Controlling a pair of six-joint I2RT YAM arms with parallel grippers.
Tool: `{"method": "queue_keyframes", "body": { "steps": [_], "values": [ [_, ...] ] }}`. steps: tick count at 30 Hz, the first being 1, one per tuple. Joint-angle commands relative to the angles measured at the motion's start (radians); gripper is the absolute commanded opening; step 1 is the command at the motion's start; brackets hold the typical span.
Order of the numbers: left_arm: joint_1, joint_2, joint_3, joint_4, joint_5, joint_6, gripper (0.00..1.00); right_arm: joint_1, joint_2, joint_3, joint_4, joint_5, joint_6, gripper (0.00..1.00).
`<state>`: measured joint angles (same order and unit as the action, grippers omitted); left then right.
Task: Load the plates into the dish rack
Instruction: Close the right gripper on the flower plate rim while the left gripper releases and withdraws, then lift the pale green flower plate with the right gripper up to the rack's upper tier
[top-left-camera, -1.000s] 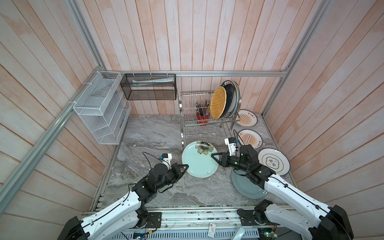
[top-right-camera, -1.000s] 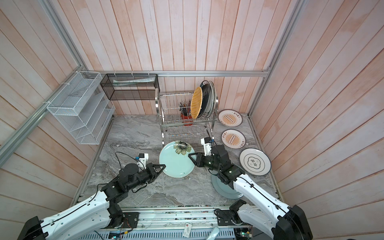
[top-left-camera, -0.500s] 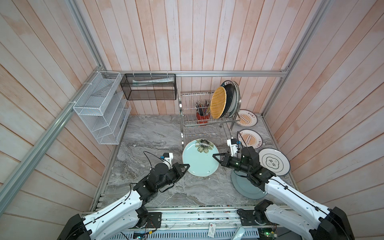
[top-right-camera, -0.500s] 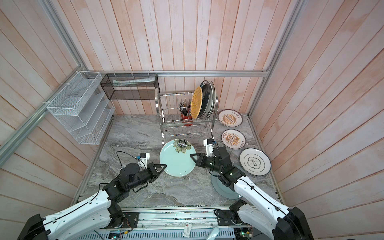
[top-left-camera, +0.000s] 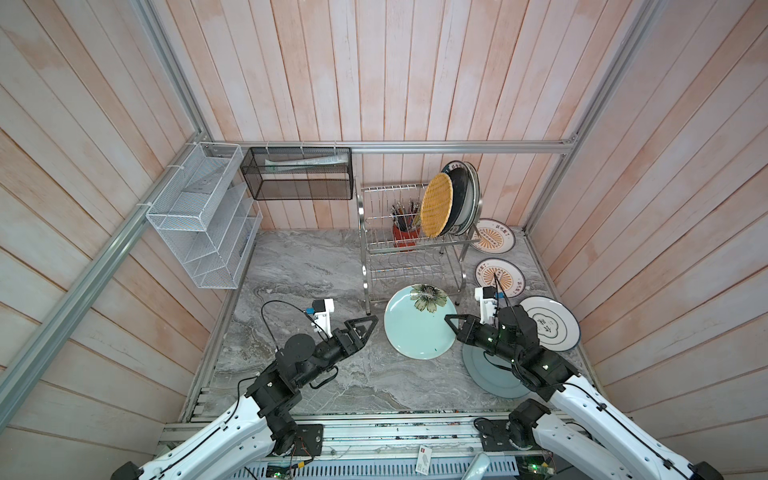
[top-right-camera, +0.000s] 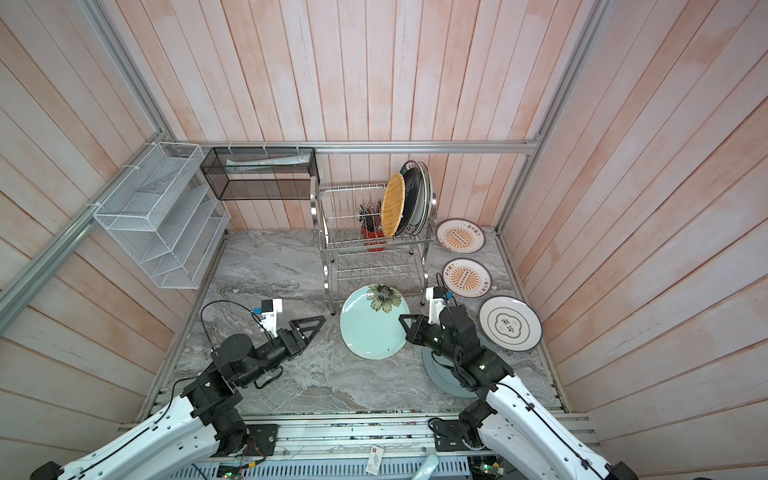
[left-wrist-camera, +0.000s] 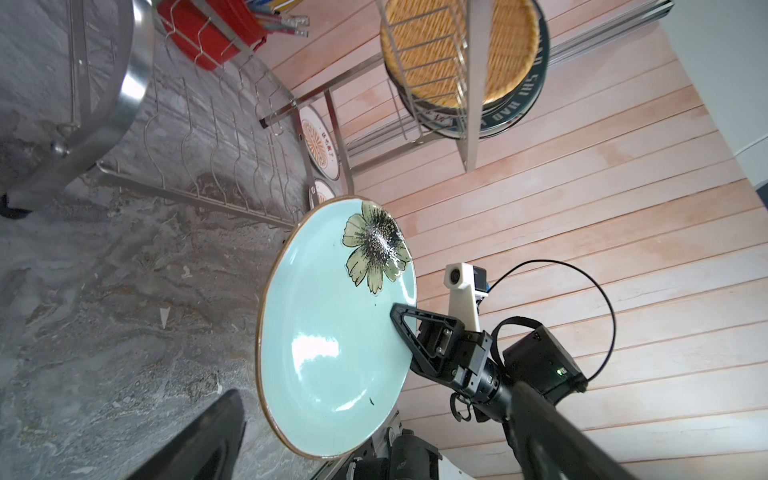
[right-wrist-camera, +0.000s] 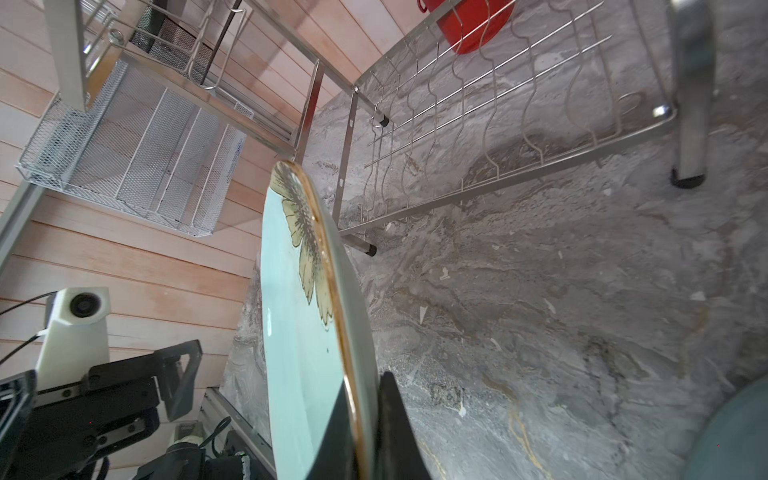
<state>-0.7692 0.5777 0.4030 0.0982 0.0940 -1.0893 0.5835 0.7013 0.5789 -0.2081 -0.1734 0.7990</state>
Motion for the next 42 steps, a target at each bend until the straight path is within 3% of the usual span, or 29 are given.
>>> {"method": "queue_keyframes", "body": {
  "steps": [1, 7, 12, 18, 26, 38, 42],
  "values": [
    [0.014, -0.062, 0.083, -0.139, -0.031, 0.228, 1.0, -0.002, -0.056, 0.154, -0.004, 0.021, -0.071, 0.0],
    [0.027, -0.093, 0.224, -0.384, -0.126, 0.547, 1.0, -0.002, -0.038, 0.336, -0.019, -0.036, -0.132, 0.0],
    [0.027, -0.111, 0.224, -0.462, -0.232, 0.733, 1.0, -0.002, 0.056, 0.517, -0.023, -0.046, -0.173, 0.0],
    [0.027, -0.167, 0.19, -0.442, -0.226, 0.733, 1.0, -0.003, 0.207, 0.733, -0.025, -0.014, -0.199, 0.0],
    [0.027, -0.251, 0.217, -0.551, -0.221, 0.74, 1.0, -0.002, 0.432, 1.03, -0.078, 0.102, -0.261, 0.0],
    [0.016, -0.362, 0.19, -0.551, -0.245, 0.763, 1.0, 0.004, 0.714, 1.368, -0.161, 0.359, -0.378, 0.0],
    [0.016, -0.341, 0.189, -0.539, -0.176, 0.774, 1.0, 0.031, 0.8, 1.457, -0.172, 0.461, -0.432, 0.0]
  ]
}}
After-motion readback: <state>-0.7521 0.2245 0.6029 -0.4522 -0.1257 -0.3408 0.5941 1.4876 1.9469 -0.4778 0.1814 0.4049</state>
